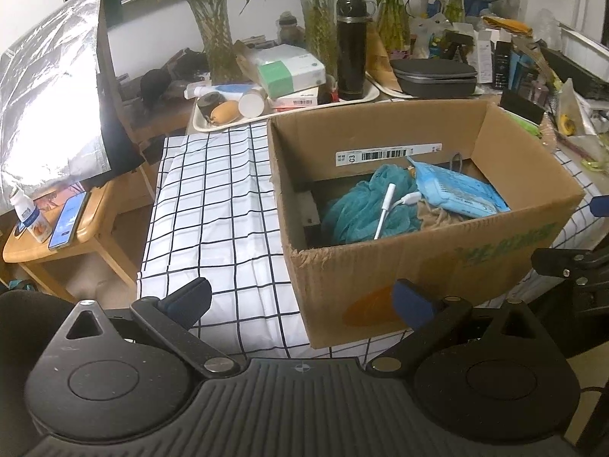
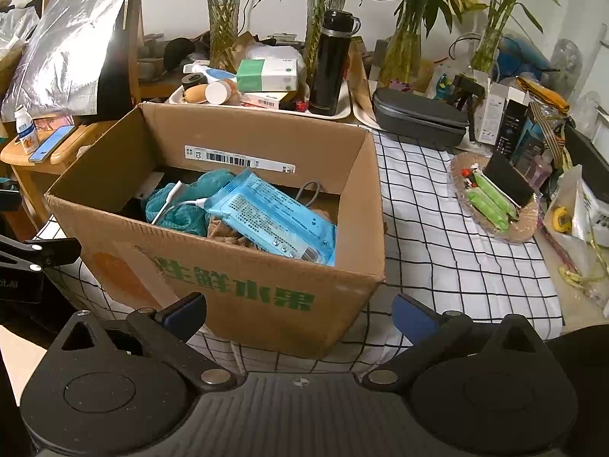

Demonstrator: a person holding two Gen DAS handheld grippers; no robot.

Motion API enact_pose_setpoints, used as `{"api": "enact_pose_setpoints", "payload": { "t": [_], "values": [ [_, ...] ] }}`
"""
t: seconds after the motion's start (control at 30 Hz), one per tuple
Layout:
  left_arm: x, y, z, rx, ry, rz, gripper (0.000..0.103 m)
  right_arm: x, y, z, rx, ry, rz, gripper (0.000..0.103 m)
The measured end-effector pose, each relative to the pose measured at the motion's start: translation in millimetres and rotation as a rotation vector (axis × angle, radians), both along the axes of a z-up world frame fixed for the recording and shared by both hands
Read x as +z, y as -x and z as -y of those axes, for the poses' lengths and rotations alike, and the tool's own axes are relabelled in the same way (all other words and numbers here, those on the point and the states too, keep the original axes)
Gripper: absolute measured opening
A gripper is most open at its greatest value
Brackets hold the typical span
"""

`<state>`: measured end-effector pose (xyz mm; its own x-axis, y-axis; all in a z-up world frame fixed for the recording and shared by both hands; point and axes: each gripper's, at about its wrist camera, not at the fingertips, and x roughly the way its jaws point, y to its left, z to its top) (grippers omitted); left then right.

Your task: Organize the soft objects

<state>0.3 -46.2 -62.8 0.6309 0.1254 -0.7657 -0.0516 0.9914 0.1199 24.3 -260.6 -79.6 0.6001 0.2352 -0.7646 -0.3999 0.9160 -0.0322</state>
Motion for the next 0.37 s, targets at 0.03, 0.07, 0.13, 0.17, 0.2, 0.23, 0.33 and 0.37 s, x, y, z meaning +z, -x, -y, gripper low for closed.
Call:
{"api": "enact_pose_setpoints", "payload": {
  "t": [0.03, 0.07, 0.13, 0.17, 0.2, 0.23, 0.33, 0.37],
  "values": [
    [-0.2, -0.6, -0.4, 0.001, -0.001, -0.002, 0.103, 0.0, 0.0, 0.0, 0.001, 0.000, 0.000, 0.103],
    [-0.3, -0.8, -0.4, 0.002, -0.002, -0.003, 0.103, 0.1, 0.0, 0.0, 0.001, 0.000, 0.001, 0.103],
    [-0.1, -1.5, -0.4, 0.002, -0.002, -0.005, 0.103, 0.4, 0.2, 0.0, 0.001, 0.000, 0.002, 0.103],
    [-0.2, -1.7, -0.3, 0.001, -0.001, -0.005, 0.103, 0.4, 0.3, 0.0, 0.001, 0.000, 0.002, 0.103],
    [-0.3, -1.5, -0.2, -0.001, 0.001, -0.005, 0.103, 0.9, 0.3, 0.1, 0.001, 0.000, 0.002, 0.103],
    [-0.3, -0.9, -0.2, -0.005, 0.005, -0.003, 0.103, 0.7, 0.2, 0.2, 0.001, 0.001, 0.002, 0.103],
    [-0.9, 0.4, -0.5, -0.009, 0.013, 0.003, 0.103, 1.5, 0.3, 0.4, 0.000, 0.000, 0.002, 0.103],
    [-1.6, -0.1, -0.3, -0.009, 0.010, -0.001, 0.103, 1.6, 0.2, 0.5, 0.000, 0.000, 0.003, 0.103]
  ]
}}
